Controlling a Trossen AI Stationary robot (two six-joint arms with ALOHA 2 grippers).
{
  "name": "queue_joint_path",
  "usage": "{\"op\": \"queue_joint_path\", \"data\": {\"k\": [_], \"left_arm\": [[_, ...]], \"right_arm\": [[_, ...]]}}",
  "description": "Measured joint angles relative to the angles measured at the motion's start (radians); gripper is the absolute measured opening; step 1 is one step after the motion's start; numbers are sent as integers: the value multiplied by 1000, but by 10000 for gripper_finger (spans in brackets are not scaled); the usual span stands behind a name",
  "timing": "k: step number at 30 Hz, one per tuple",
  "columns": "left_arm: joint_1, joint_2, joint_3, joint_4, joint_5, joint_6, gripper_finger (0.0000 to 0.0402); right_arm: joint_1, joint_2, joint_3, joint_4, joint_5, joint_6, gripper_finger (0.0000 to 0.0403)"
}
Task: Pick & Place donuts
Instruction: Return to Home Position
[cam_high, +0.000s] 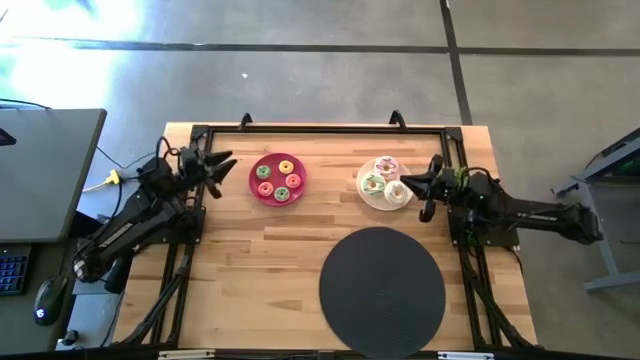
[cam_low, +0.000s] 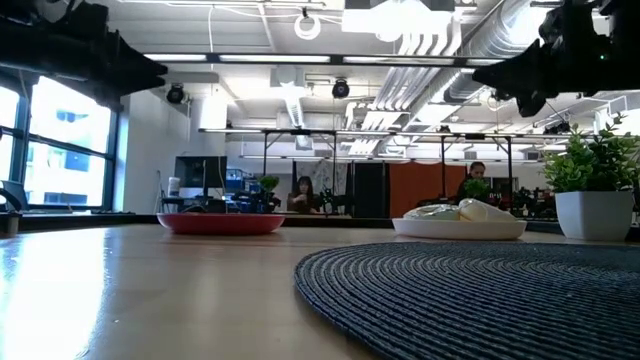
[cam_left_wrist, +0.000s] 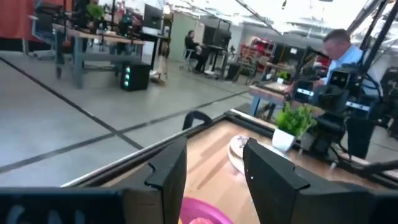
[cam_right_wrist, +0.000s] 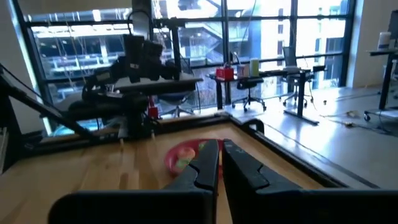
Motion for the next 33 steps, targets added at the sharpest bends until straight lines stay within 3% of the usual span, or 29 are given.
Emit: {"op": "queue_joint_path", "data": {"k": [6, 11, 22, 33], "left_arm": [[0, -20, 3, -82, -34, 2, 152], [0, -20, 5, -83, -36, 2, 152], [0, -20, -53, -65, -121, -10, 152], [-1, -17, -226, 176, -54, -73, 152]], "right_arm": [[2, -64, 0, -78, 63, 3, 7], [2, -94, 0, -115, 47, -10, 7], [2, -95, -72, -43, 47, 24, 7], [2, -94, -85, -49, 47, 23, 7]]}}
